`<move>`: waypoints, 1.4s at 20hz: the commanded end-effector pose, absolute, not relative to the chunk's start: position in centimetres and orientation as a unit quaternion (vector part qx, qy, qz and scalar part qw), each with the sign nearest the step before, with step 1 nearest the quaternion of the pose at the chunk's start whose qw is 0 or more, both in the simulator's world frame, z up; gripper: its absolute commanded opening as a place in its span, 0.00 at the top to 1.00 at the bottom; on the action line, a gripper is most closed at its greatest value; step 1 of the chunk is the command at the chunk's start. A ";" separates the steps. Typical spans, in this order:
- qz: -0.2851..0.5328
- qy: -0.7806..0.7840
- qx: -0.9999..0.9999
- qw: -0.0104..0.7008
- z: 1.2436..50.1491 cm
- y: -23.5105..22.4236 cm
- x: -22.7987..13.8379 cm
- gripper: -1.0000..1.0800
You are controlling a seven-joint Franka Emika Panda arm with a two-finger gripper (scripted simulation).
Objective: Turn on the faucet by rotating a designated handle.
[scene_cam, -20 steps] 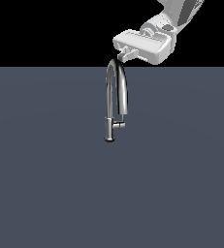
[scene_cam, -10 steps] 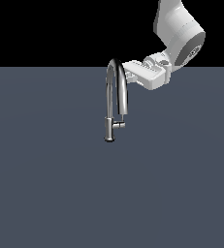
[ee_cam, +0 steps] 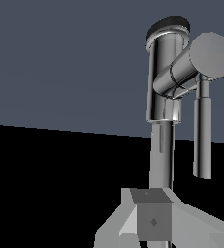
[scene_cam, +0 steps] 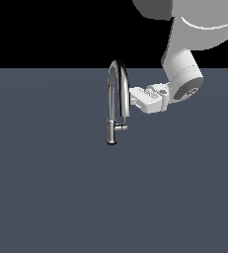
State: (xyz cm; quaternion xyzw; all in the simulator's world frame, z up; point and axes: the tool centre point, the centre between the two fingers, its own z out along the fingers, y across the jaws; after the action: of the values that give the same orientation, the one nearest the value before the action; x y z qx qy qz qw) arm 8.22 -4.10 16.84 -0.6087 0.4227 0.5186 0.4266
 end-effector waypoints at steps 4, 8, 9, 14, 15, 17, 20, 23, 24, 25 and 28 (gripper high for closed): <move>0.539 0.440 -0.565 0.443 14.0 -3.7 8.5 1.00; 0.546 0.447 -0.549 0.448 12.9 -3.6 8.6 1.00; 0.547 0.448 -0.547 0.449 12.7 -3.5 8.6 1.00; 0.547 0.447 -0.548 0.449 12.8 -3.5 8.6 1.00; 0.547 0.447 -0.548 0.449 12.8 -3.5 8.6 1.00; 0.547 0.447 -0.548 0.449 12.8 -3.5 8.6 1.00; 0.547 0.447 -0.548 0.449 12.9 -3.5 8.3 1.00; 0.547 0.447 -0.548 0.449 13.0 -3.6 7.8 1.00; 0.547 0.447 -0.548 0.449 13.0 -3.7 7.6 1.00; 0.547 0.447 -0.548 0.449 13.1 -3.7 7.4 1.00; 0.547 0.447 -0.548 0.449 13.2 -3.8 6.9 1.00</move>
State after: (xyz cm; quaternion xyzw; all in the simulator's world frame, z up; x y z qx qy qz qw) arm 7.16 -3.75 13.14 -0.5478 0.4471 0.5466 0.4486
